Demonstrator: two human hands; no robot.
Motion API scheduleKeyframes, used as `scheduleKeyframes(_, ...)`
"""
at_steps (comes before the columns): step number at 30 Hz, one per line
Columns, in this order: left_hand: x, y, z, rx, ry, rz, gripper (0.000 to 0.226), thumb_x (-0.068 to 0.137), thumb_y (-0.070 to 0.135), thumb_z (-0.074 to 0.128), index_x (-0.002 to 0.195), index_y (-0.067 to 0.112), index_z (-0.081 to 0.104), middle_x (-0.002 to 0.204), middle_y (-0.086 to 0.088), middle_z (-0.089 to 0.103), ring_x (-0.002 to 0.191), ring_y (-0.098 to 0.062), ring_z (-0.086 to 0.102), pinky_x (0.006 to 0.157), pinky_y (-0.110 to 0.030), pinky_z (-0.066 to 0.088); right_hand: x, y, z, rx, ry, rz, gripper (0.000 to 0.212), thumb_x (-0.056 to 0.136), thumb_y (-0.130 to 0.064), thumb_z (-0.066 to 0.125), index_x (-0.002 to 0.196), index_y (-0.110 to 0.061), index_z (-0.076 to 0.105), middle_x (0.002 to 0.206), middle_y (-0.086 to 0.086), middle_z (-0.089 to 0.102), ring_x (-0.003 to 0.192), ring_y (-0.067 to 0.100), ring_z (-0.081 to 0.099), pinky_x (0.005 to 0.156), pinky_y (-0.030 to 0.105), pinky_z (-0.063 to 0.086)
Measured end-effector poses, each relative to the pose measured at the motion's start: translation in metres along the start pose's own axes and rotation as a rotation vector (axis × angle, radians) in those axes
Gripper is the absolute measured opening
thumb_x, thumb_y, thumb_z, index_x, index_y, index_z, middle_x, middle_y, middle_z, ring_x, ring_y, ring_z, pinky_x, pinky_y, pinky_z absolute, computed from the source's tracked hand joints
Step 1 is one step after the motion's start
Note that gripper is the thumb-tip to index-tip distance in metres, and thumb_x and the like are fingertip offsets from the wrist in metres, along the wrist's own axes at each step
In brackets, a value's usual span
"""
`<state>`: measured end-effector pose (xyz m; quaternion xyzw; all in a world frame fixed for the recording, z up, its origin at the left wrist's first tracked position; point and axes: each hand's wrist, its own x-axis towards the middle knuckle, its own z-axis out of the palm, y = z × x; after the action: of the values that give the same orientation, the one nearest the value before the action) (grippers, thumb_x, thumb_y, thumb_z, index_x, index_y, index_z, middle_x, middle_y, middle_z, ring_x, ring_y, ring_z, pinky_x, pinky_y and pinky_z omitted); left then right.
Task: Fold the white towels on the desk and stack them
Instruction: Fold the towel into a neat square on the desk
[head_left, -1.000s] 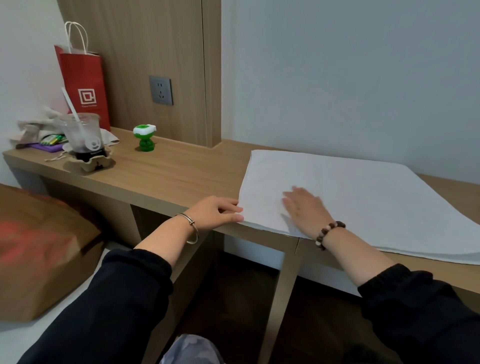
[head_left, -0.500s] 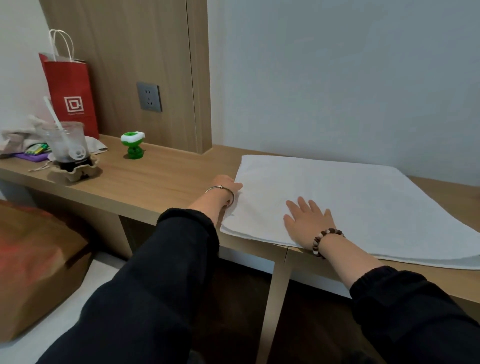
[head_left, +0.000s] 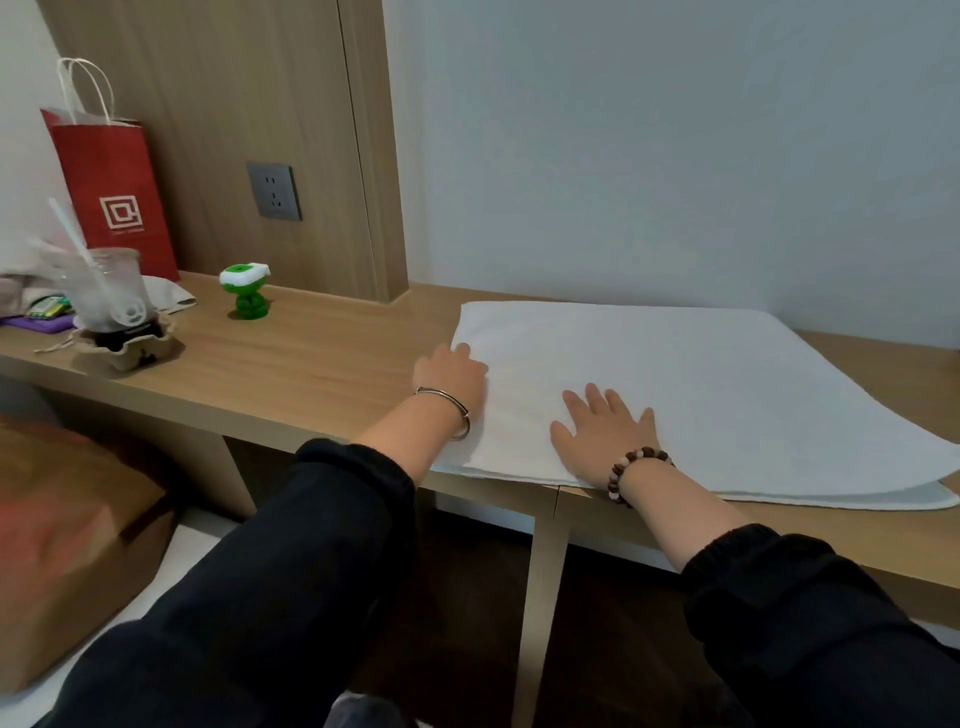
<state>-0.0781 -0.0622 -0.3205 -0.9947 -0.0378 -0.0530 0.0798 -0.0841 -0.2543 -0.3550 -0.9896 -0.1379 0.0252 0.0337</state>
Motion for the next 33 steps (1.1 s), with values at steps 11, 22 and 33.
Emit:
scheduleKeyframes(11,-0.039,0.013,0.024,-0.226,-0.210,0.013,0.049,0.099,0.044,0.008,0.147,0.045,0.001,0.158,0.012,-0.006,0.146,-0.022,-0.009,0.107,-0.068,0.000,-0.031,0.113,-0.013,-0.019,-0.031,0.158,0.057,0.098,-0.052,0.010,0.151,-0.034,0.003,0.160,-0.004,-0.006,0.147,0.020,-0.002,0.115,0.052,0.001)
scheduleKeyframes(22,-0.041,0.114,0.018,-0.254,-0.024,0.222,0.051,0.100,0.042,0.014,0.149,0.032,0.013,0.159,0.004,0.006,0.146,-0.022,0.003,0.113,-0.054,0.005,-0.045,0.079,-0.003,0.031,0.041,0.141,0.055,0.099,-0.041,0.010,0.152,-0.027,0.005,0.160,0.000,-0.004,0.147,0.022,-0.002,0.116,0.047,0.000)
scheduleKeyframes(33,-0.040,0.098,0.023,-0.243,-0.024,0.169,0.053,0.096,0.049,0.014,0.148,0.037,0.013,0.159,0.006,0.007,0.146,-0.020,0.006,0.113,-0.053,0.008,-0.097,0.160,-0.005,0.066,0.115,0.519,0.061,0.098,-0.047,0.012,0.153,-0.020,0.006,0.159,0.011,-0.003,0.146,0.026,0.000,0.117,0.043,0.003)
